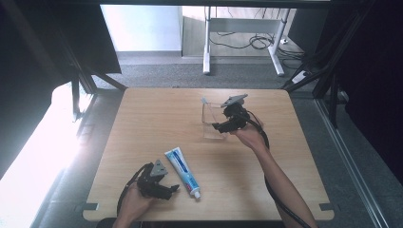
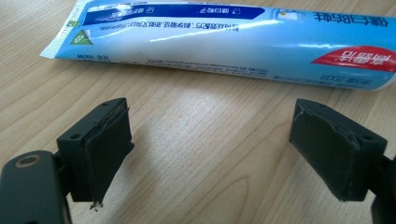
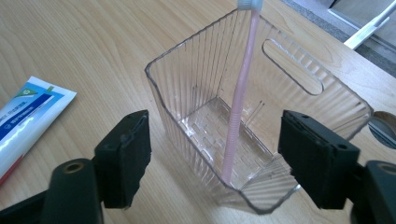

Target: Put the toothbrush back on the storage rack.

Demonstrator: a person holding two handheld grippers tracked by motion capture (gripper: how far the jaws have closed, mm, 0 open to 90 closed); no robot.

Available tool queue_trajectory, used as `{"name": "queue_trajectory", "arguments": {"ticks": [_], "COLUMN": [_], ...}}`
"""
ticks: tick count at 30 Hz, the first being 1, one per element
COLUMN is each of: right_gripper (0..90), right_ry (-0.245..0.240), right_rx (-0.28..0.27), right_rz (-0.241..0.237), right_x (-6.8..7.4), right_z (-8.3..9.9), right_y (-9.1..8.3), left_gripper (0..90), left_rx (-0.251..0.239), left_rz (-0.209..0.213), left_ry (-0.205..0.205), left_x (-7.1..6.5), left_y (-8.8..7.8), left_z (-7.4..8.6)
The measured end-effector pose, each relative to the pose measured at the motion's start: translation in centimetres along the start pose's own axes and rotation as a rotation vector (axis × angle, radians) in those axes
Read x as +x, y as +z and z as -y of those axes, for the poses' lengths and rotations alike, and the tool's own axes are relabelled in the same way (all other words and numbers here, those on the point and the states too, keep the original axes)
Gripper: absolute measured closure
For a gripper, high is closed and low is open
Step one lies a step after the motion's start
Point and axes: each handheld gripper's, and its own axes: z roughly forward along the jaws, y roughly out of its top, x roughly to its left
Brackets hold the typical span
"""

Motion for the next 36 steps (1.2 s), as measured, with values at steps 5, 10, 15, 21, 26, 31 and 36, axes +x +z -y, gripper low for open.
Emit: {"name": "queue_trajectory", "arguments": {"ticks": [5, 10, 15, 21, 26, 31, 36], "right_gripper": [14.6, 11.7, 5.4, 3.5, 3.1, 3.1, 3.1], "right_ry": [-0.006, -0.006, -0.019, -0.034, -0.044, -0.048, -0.052], "right_rx": [0.000, -0.008, -0.002, -0.010, -0.005, -0.014, -0.020], "right_rz": [-0.007, -0.017, -0.022, -0.024, -0.021, -0.015, -0.014], "right_x": [0.1, 0.3, 0.6, 0.9, 1.1, 1.1, 1.3], "right_z": [0.7, 1.3, 1.8, 2.6, 3.4, 4.2, 4.9], "right_y": [-0.5, -1.1, -1.8, -2.8, -3.3, -4.0, -4.8], "left_gripper": [13.1, 13.1, 13.1, 13.0, 13.0, 13.3, 13.3], "left_rx": [-0.004, -0.011, -0.024, -0.038, -0.037, -0.031, -0.061], "left_rz": [0.001, 0.001, 0.003, 0.007, 0.005, -0.022, -0.016], "left_ry": [-0.003, -0.013, -0.030, -0.044, -0.042, -0.005, -0.026], "left_x": [0.0, 0.0, 0.0, 0.1, 0.1, 0.1, 0.3], "left_y": [0.0, 0.1, 0.0, -0.2, -0.1, -0.1, -0.4], "left_z": [0.0, 0.0, 0.0, 0.0, 0.1, 0.1, 0.1]}}
